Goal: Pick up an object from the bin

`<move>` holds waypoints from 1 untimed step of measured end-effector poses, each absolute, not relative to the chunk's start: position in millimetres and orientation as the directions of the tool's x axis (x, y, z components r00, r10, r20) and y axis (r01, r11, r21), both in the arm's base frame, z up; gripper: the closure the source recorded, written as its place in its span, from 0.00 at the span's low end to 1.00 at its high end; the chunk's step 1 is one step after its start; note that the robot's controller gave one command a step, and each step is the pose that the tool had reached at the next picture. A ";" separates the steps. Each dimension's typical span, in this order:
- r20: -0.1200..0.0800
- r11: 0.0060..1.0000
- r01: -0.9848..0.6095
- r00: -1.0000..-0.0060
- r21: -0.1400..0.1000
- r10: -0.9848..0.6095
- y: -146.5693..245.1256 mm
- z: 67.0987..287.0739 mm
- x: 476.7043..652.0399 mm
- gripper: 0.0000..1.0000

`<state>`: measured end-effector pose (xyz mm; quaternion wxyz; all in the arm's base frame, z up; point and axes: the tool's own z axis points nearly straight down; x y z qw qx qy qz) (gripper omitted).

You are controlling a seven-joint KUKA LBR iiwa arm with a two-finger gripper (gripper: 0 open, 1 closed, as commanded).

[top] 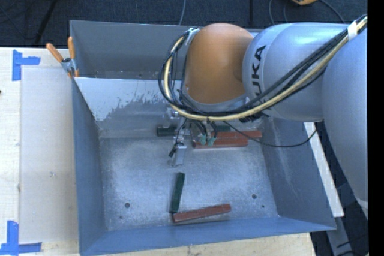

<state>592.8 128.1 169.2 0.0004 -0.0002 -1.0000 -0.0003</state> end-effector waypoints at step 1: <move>-0.003 0.952 -0.306 -0.952 0.000 -0.306 120.9 126.4 563.4 0.00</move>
Offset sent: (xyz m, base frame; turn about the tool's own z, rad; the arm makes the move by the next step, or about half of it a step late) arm -0.0724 -0.0313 -0.0273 -0.4473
